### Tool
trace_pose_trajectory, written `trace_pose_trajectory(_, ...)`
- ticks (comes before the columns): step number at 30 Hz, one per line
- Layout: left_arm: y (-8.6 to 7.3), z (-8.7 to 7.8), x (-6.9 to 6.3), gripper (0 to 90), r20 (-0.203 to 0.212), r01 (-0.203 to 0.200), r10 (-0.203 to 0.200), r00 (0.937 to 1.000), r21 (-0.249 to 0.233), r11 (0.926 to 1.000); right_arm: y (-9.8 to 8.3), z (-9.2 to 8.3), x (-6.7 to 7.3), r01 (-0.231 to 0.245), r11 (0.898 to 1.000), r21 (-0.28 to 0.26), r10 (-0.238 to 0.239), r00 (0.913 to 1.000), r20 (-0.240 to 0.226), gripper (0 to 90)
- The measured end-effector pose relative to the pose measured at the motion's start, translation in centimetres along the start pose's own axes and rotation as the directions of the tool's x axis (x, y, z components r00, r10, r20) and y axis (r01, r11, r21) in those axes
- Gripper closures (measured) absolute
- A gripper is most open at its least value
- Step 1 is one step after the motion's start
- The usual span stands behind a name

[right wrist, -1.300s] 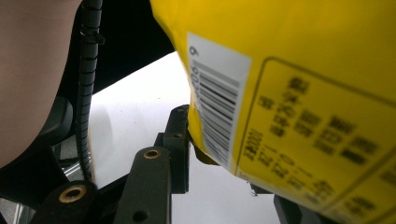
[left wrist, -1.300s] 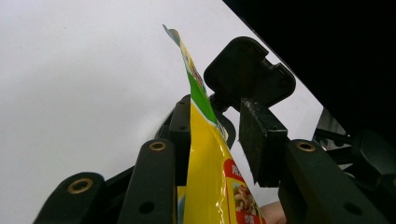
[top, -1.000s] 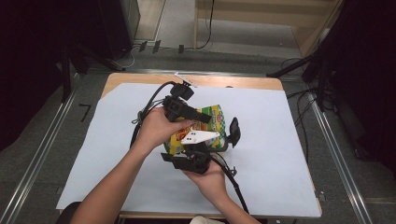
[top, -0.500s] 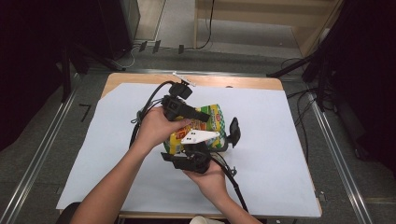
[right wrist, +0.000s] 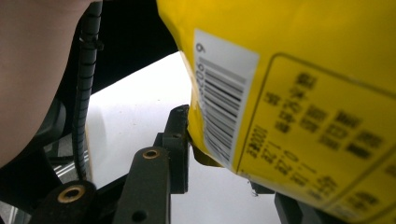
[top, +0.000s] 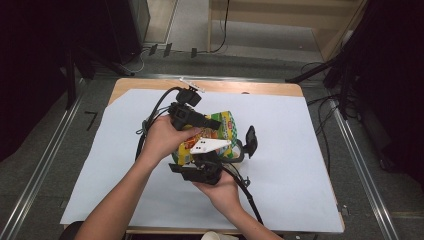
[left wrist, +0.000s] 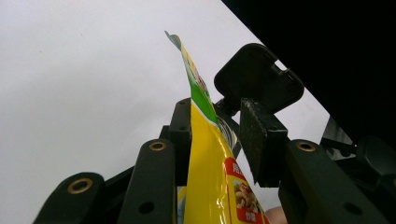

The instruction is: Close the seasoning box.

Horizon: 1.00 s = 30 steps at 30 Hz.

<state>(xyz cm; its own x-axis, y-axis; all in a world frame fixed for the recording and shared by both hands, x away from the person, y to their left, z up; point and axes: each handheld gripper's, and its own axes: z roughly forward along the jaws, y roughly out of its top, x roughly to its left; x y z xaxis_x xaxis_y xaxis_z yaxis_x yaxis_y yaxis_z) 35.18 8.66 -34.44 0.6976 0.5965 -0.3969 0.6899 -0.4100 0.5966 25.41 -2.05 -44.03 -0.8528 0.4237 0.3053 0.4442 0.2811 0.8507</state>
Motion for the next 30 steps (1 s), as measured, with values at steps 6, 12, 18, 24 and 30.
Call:
trace_pose_trajectory(6, 0.17, 0.09, 0.5, 67.5, 0.018, 0.029, -0.029, 0.9994, -0.002, 0.9996, 0.31, 0.03, -0.17, -0.022, 1.0, 0.012, 0.022, 0.9997, -0.005, 67.2)
trace_pose_trajectory(12, 0.25, 0.12, 0.52, 67.3, 0.011, 0.027, -0.027, 0.9996, 0.014, 0.9995, 0.36, 0.08, -0.21, -0.028, 0.999, 0.018, 0.028, 0.9996, -0.011, 67.1)
trace_pose_trajectory(18, 0.25, 0.16, 0.18, 66.5, 0.004, 0.018, -0.018, 0.9998, 0.025, 0.9995, 0.27, -0.06, -0.17, -0.012, 1.0, 0.018, 0.013, 0.9999, -0.009, 67.2)
trace_pose_trajectory(24, 0.37, 0.38, 0.27, 67.1, 0.012, 0.021, -0.021, 0.9997, 0.035, 0.9992, 0.15, -0.19, -0.18, -0.016, 1.0, 0.018, 0.017, 0.9998, -0.01, 67.1)
trace_pose_trajectory(30, 0.52, 0.64, 0.2, 67.4, 0.017, 0.016, -0.017, 0.9997, 0.041, 0.999, 0.02, -0.3, -0.3, -0.014, 1.0, 0.014, 0.014, 0.9999, 0.0, 67.1)
